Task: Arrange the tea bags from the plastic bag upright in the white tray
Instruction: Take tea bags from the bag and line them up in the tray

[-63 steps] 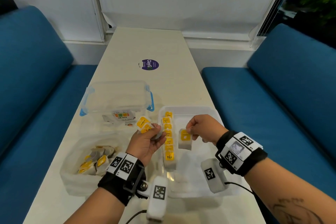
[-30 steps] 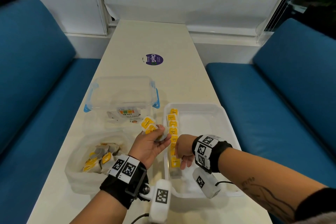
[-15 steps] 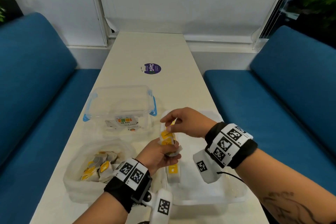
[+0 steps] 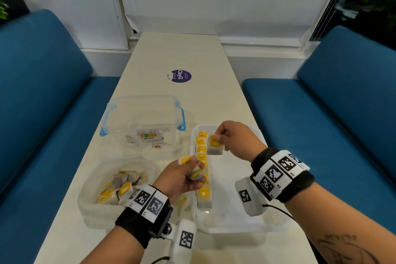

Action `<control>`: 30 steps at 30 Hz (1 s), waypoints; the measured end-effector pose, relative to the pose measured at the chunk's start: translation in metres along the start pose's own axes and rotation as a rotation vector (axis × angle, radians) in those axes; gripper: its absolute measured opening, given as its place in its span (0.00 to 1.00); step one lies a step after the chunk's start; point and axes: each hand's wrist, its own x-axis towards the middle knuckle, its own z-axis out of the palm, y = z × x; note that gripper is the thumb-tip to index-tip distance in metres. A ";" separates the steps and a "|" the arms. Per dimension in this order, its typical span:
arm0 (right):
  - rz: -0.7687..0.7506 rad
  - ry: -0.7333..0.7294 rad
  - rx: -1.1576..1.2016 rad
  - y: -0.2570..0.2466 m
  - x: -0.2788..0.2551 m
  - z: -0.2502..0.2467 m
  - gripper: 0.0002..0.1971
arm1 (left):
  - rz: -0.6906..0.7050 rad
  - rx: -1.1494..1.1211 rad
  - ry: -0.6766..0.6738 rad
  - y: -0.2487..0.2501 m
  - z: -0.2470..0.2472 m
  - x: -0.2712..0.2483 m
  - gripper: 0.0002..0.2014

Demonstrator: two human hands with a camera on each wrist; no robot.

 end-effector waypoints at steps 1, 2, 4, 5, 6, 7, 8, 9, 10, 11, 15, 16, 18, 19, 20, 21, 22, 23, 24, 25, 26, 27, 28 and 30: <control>0.023 -0.015 -0.037 0.002 -0.001 0.001 0.07 | 0.009 -0.023 0.029 0.000 -0.001 0.000 0.13; 0.048 -0.056 -0.055 0.004 -0.003 0.001 0.06 | 0.015 -0.040 0.052 0.000 -0.002 0.000 0.14; 0.098 -0.157 -0.080 0.008 -0.007 0.004 0.05 | 0.017 -0.056 0.075 0.000 -0.004 0.000 0.14; 0.117 -0.187 -0.105 0.010 -0.008 0.006 0.04 | 0.018 -0.061 0.081 -0.001 -0.005 0.000 0.14; 0.134 -0.210 -0.136 0.012 -0.009 0.008 0.04 | 0.019 -0.066 0.086 -0.001 -0.005 0.000 0.13; 0.151 -0.238 -0.166 0.014 -0.010 0.011 0.04 | 0.021 -0.072 0.090 -0.002 -0.005 -0.001 0.13; 0.170 -0.278 -0.197 0.016 -0.012 0.015 0.04 | 0.024 -0.078 0.092 -0.002 -0.005 -0.001 0.13; 0.185 -0.334 -0.235 0.018 -0.013 0.020 0.04 | 0.027 -0.081 0.093 -0.003 -0.006 -0.001 0.13; 0.192 -0.399 -0.275 0.019 -0.015 0.025 0.03 | 0.029 -0.082 0.094 -0.003 -0.006 -0.002 0.13; 0.191 -0.468 -0.310 0.020 -0.016 0.030 0.03 | 0.031 -0.085 0.095 -0.003 -0.006 -0.002 0.13; 0.167 -0.729 -0.428 0.023 -0.018 0.055 0.05 | 0.031 -0.111 0.107 -0.001 -0.006 -0.004 0.17; 0.170 -0.772 -0.444 0.024 -0.018 0.061 0.05 | 0.030 -0.115 0.113 0.000 -0.006 -0.004 0.17; 0.178 -0.829 -0.450 0.024 -0.017 0.072 0.01 | 0.031 -0.118 0.117 0.001 -0.006 -0.004 0.18; 0.178 -0.844 -0.458 0.024 -0.016 0.077 0.01 | 0.032 -0.117 0.117 0.001 -0.006 -0.005 0.17; 0.180 -0.855 -0.472 0.025 -0.015 0.082 0.02 | 0.031 -0.117 0.117 0.001 -0.006 -0.005 0.17; 0.185 -0.860 -0.485 0.026 -0.014 0.086 0.02 | 0.029 -0.116 0.118 0.001 -0.006 -0.005 0.17; 0.198 -0.859 -0.493 0.027 -0.012 0.089 0.03 | 0.025 -0.115 0.119 0.001 -0.006 -0.005 0.17; 0.218 -0.852 -0.493 0.028 -0.011 0.091 0.04 | 0.022 -0.114 0.120 0.000 -0.007 -0.005 0.17; 0.243 -0.839 -0.482 0.029 -0.009 0.093 0.06 | 0.021 -0.114 0.119 -0.001 -0.007 -0.005 0.16; 0.268 -0.827 -0.466 0.030 -0.007 0.094 0.07 | 0.022 -0.115 0.119 -0.002 -0.008 -0.006 0.16; 0.295 -0.822 -0.457 0.031 -0.004 0.095 0.10 | 0.023 -0.116 0.119 -0.003 -0.008 -0.006 0.16; 0.319 -0.824 -0.454 0.031 -0.002 0.095 0.12 | 0.023 -0.118 0.119 -0.004 -0.009 -0.007 0.15; 0.344 -0.832 -0.455 0.031 -0.001 0.096 0.14 | 0.023 -0.120 0.119 -0.004 -0.009 -0.007 0.14; 0.384 -0.845 -0.438 0.031 0.003 0.098 0.17 | 0.018 -0.122 0.113 -0.005 -0.009 -0.007 0.14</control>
